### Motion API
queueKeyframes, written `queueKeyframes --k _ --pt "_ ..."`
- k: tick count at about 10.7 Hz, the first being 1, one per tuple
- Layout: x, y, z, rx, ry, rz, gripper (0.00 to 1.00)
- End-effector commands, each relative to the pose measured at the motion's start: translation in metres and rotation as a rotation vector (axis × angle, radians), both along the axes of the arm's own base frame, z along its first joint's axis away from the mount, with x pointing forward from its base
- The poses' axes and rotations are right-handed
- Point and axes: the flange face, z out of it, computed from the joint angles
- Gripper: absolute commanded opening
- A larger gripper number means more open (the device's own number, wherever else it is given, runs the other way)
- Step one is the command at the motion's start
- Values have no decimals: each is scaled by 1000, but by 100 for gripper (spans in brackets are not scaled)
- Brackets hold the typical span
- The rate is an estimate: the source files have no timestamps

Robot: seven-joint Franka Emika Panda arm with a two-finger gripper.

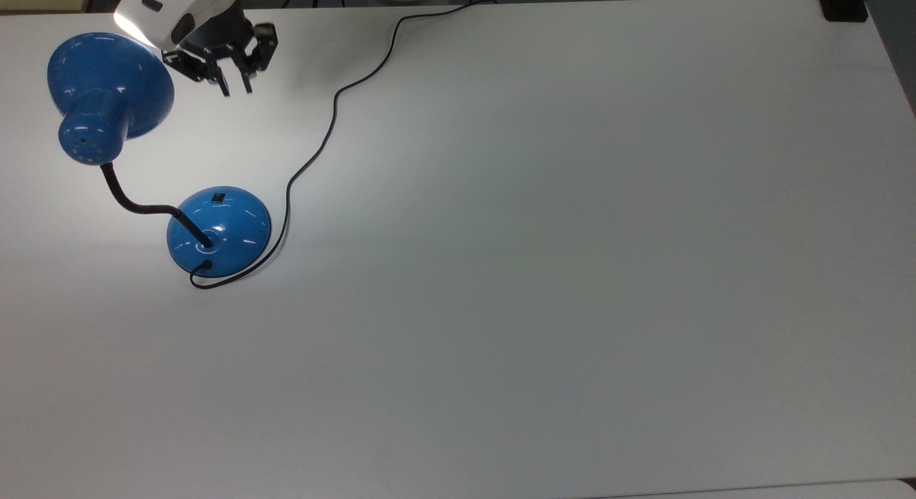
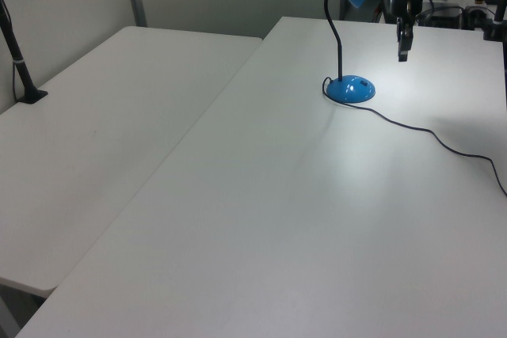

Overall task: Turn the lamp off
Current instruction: 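Move the gripper down toward the switch on the blue lamp base, then press the switch on the lamp base with the gripper fingers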

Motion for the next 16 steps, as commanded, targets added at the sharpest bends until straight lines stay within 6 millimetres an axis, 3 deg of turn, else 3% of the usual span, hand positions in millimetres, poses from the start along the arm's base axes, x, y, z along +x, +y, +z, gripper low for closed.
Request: queueKeyframes --k 1,5,11,16 --pt "-10 -22 -52 43 -206 -80 0" --pt "9 -45 -95 30 -360 -171 0" --pt "25 -52 -104 90 -433 -283 0" --pt "30 -49 -122 75 -449 -279 0"
